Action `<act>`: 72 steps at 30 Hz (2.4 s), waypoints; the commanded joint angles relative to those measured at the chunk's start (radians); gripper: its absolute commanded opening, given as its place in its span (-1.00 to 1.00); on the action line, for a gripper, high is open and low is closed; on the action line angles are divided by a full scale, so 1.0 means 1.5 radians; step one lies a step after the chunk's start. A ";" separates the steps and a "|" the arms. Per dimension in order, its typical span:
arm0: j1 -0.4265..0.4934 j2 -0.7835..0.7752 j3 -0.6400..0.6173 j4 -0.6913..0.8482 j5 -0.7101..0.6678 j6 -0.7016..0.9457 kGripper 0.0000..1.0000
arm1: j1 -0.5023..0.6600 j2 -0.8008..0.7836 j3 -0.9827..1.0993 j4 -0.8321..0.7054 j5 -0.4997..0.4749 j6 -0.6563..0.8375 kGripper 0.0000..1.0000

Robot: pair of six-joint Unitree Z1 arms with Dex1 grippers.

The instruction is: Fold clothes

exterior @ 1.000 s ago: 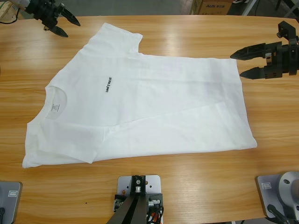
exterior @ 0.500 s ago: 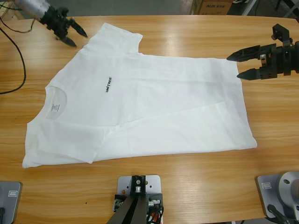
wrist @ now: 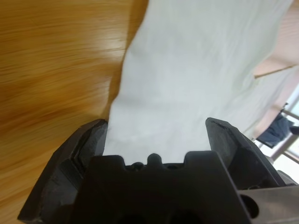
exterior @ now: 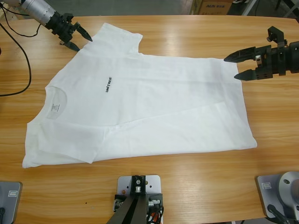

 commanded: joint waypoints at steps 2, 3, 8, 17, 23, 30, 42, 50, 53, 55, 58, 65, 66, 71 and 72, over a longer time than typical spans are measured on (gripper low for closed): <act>-0.008 0.120 -0.305 0.019 -0.041 -0.013 0.67 | -0.003 0.034 0.004 -0.010 0.007 -0.008 1.00; -0.008 0.124 -0.313 0.016 -0.041 -0.015 0.67 | -0.003 0.034 0.004 -0.011 0.007 -0.008 1.00; -0.003 0.134 -0.333 0.001 -0.041 -0.031 0.67 | -0.003 0.035 0.004 -0.011 0.008 -0.011 1.00; 0.028 0.137 -0.344 -0.024 -0.031 -0.057 0.66 | -0.003 0.036 0.001 -0.011 0.015 -0.015 1.00; 0.034 0.138 -0.349 -0.031 -0.034 -0.054 0.66 | -0.003 0.040 -0.001 -0.012 0.015 -0.018 1.00; -0.033 0.021 -0.372 0.090 -0.076 0.028 0.63 | 0.045 -0.004 -0.012 -0.018 0.022 -0.018 1.00; -0.160 -0.335 0.137 0.051 0.058 0.129 0.66 | 0.089 -0.141 0.061 -0.016 -0.004 -0.014 1.00; -0.168 -0.623 0.725 -0.221 0.109 0.121 0.71 | 0.110 -0.140 0.062 -0.019 -0.001 -0.015 1.00; -0.188 -0.669 0.773 -0.232 0.123 0.121 0.79 | 0.113 -0.137 0.062 -0.020 -0.001 -0.017 1.00; -0.189 -0.690 0.785 -0.233 0.127 0.120 0.85 | 0.113 -0.138 0.062 -0.020 -0.001 -0.019 1.00; -0.198 -0.710 0.794 -0.235 0.129 0.120 0.86 | 0.113 -0.141 0.063 -0.019 -0.001 -0.025 1.00; -0.224 -0.753 0.826 -0.240 0.146 0.119 0.87 | 0.132 -0.146 0.062 -0.017 -0.026 -0.041 1.00; -0.228 -0.760 0.826 -0.240 0.146 0.119 0.87 | 0.135 -0.147 0.062 -0.017 -0.030 -0.041 1.00; -0.232 -0.791 0.842 -0.246 0.151 0.119 0.87 | 0.142 -0.152 0.063 -0.008 -0.038 -0.041 1.00; -0.234 -0.793 0.845 -0.249 0.154 0.116 0.87 | 0.142 -0.153 0.062 -0.008 -0.038 -0.041 1.00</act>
